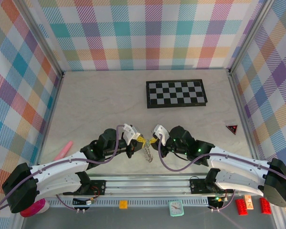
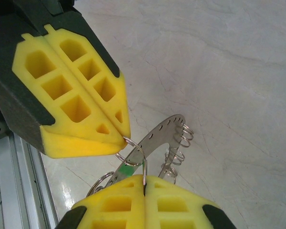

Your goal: Put the keys on the keyring

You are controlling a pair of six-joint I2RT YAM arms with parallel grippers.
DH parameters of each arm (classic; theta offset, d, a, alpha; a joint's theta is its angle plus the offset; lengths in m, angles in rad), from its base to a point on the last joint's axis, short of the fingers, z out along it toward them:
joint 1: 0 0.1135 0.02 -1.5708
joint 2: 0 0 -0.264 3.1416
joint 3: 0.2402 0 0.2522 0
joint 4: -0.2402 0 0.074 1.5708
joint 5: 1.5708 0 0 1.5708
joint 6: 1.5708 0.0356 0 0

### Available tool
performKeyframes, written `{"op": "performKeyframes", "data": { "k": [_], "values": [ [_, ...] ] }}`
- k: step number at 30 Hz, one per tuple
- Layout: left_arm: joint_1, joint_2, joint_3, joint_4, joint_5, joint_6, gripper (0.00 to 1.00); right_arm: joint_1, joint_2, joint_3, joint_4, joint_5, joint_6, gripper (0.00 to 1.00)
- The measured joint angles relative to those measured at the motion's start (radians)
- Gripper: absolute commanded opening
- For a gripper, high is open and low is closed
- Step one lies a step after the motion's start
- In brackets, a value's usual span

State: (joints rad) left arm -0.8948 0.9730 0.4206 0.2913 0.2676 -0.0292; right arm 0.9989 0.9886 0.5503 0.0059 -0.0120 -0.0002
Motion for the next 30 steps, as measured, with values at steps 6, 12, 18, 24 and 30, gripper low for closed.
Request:
{"op": "performKeyframes", "data": {
  "k": [6, 12, 18, 24, 30],
  "values": [
    [0.000, 0.000, 0.000, 0.000, -0.003, 0.000, 0.00, 0.000, 0.008, 0.000, 0.001, 0.000, 0.000, 0.00],
    [0.000, 0.000, 0.000, 0.000, -0.004, 0.000, 0.00, 0.000, 0.011, 0.000, 0.000, -0.004, 0.000, 0.00],
    [0.000, 0.000, 0.000, 0.000, -0.004, 0.000, 0.00, 0.000, 0.011, 0.000, 0.001, -0.008, 0.000, 0.00],
    [0.000, 0.000, 0.000, 0.000, -0.003, 0.000, 0.00, 0.000, 0.011, 0.000, 0.001, -0.016, 0.000, 0.00],
    [0.000, 0.000, 0.000, 0.000, -0.003, 0.000, 0.00, 0.000, 0.011, 0.000, 0.001, -0.027, 0.000, 0.00]
  ]
}}
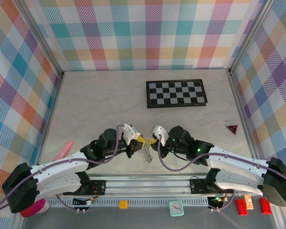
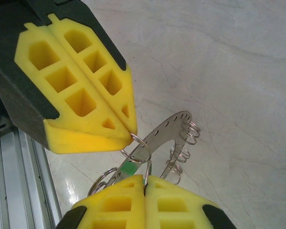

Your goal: Put the keys on the keyring

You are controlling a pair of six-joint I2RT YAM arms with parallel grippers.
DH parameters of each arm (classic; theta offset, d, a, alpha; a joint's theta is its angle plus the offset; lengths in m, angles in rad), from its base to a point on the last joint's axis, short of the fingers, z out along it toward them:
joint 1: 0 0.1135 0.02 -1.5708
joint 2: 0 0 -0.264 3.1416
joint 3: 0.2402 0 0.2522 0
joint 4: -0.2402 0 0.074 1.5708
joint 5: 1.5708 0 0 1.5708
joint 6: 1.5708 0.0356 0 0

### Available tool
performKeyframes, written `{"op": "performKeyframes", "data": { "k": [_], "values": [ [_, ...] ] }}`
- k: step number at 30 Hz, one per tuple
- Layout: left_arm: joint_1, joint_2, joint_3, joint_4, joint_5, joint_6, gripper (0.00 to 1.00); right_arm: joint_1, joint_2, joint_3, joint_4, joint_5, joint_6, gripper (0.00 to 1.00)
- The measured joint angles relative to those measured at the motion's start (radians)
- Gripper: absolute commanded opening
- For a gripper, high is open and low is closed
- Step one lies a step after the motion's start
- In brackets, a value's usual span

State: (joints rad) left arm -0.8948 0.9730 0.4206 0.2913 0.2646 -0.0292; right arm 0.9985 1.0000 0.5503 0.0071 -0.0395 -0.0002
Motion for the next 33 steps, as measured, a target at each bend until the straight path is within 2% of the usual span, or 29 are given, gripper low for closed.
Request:
{"op": "performKeyframes", "data": {
  "k": [33],
  "values": [
    [0.000, 0.010, -0.006, 0.031, -0.005, 0.000, 0.00, 0.002, 0.027, -0.001, 0.044, -0.056, 0.000, 0.00]
  ]
}}
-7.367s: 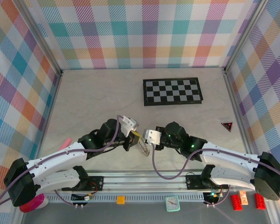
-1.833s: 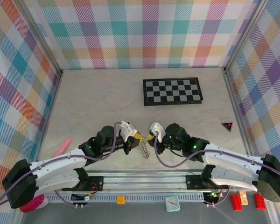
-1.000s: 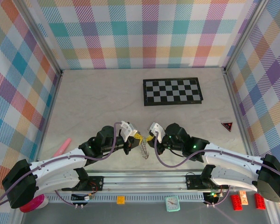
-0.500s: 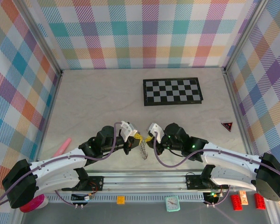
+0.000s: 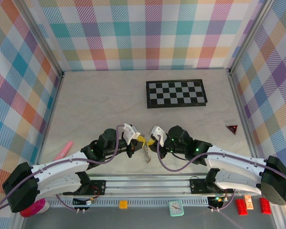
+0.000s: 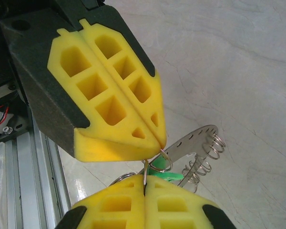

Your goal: Put the keys on the keyring

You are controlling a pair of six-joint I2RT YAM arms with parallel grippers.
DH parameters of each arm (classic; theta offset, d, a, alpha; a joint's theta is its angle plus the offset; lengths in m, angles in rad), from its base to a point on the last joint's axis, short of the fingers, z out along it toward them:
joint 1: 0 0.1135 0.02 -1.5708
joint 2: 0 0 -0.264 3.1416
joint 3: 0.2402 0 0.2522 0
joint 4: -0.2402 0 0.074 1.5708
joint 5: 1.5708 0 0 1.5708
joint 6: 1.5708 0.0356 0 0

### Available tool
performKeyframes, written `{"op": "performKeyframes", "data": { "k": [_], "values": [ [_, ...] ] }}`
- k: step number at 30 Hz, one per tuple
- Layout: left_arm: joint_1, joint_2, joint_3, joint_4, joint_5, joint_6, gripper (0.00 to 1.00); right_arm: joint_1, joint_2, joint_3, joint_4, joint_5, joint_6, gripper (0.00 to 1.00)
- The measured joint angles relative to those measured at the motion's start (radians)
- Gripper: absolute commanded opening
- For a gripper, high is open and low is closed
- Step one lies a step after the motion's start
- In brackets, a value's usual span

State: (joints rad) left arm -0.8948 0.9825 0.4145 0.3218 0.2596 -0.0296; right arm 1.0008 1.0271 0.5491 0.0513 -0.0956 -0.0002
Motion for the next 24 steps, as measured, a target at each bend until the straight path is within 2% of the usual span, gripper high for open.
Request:
{"op": "performKeyframes", "data": {
  "k": [6, 12, 16, 20, 24],
  "values": [
    [0.000, 0.000, 0.000, 0.000, 0.001, 0.000, 0.00, 0.000, -0.012, -0.020, 0.013, 0.000, 0.001, 0.00],
    [0.000, 0.000, 0.000, 0.002, 0.001, 0.000, 0.00, 0.000, -0.087, -0.049, 0.008, -0.001, 0.000, 0.00],
    [0.000, 0.000, 0.000, 0.011, 0.001, 0.000, 0.00, 0.000, -0.093, -0.050, -0.017, 0.042, 0.010, 0.00],
    [0.000, 0.000, 0.000, 0.024, 0.002, 0.000, 0.00, 0.000, -0.010, -0.039, -0.081, 0.098, 0.059, 0.00],
    [0.000, 0.006, -0.001, 0.033, 0.002, 0.000, 0.00, -0.001, 0.102, -0.014, -0.150, 0.103, 0.120, 0.00]
  ]
}}
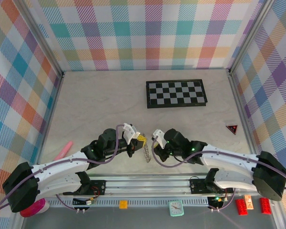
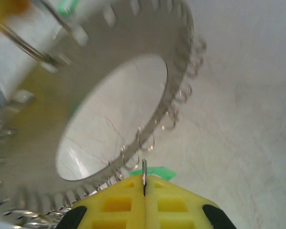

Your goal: Put the keys on the keyring

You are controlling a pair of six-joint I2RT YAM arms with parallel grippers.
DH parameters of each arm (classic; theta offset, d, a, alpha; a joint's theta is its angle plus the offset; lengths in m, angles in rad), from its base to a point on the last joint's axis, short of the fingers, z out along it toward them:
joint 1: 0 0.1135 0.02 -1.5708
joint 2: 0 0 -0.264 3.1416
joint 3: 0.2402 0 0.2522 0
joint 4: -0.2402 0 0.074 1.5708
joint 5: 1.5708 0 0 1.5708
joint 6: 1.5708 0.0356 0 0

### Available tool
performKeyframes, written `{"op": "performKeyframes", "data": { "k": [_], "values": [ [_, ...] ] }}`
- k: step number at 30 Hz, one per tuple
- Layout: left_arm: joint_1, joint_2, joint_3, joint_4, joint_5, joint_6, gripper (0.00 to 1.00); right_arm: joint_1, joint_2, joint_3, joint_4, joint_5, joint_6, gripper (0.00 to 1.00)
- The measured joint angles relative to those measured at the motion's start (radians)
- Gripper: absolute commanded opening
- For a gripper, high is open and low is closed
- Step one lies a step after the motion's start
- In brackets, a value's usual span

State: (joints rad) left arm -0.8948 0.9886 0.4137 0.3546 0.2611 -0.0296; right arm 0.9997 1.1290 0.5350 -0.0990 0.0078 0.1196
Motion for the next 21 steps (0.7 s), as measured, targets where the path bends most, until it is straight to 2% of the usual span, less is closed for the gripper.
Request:
{"op": "performKeyframes", "data": {
  "k": [5, 9, 11, 15, 16, 21],
  "values": [
    [0.000, 0.017, 0.000, 0.023, 0.001, 0.000, 0.00, -0.028, 0.070, 0.032, -0.038, -0.012, 0.074, 0.00],
    [0.000, 0.032, -0.003, 0.048, 0.005, 0.000, 0.00, -0.087, 0.140, 0.059, -0.040, -0.051, 0.131, 0.01],
    [0.000, 0.038, -0.007, 0.060, 0.008, 0.001, 0.00, -0.121, 0.176, 0.066, -0.040, -0.076, 0.161, 0.06],
    [0.000, 0.045, -0.014, 0.071, 0.008, 0.004, 0.00, -0.172, 0.220, 0.079, -0.054, -0.119, 0.214, 0.31],
    [0.000, 0.045, -0.014, 0.071, 0.008, 0.006, 0.00, -0.177, 0.221, 0.083, -0.056, -0.124, 0.218, 0.34],
    [0.000, 0.045, -0.015, 0.072, 0.011, 0.020, 0.00, -0.183, 0.185, 0.097, -0.062, -0.144, 0.206, 0.36]
  ]
}}
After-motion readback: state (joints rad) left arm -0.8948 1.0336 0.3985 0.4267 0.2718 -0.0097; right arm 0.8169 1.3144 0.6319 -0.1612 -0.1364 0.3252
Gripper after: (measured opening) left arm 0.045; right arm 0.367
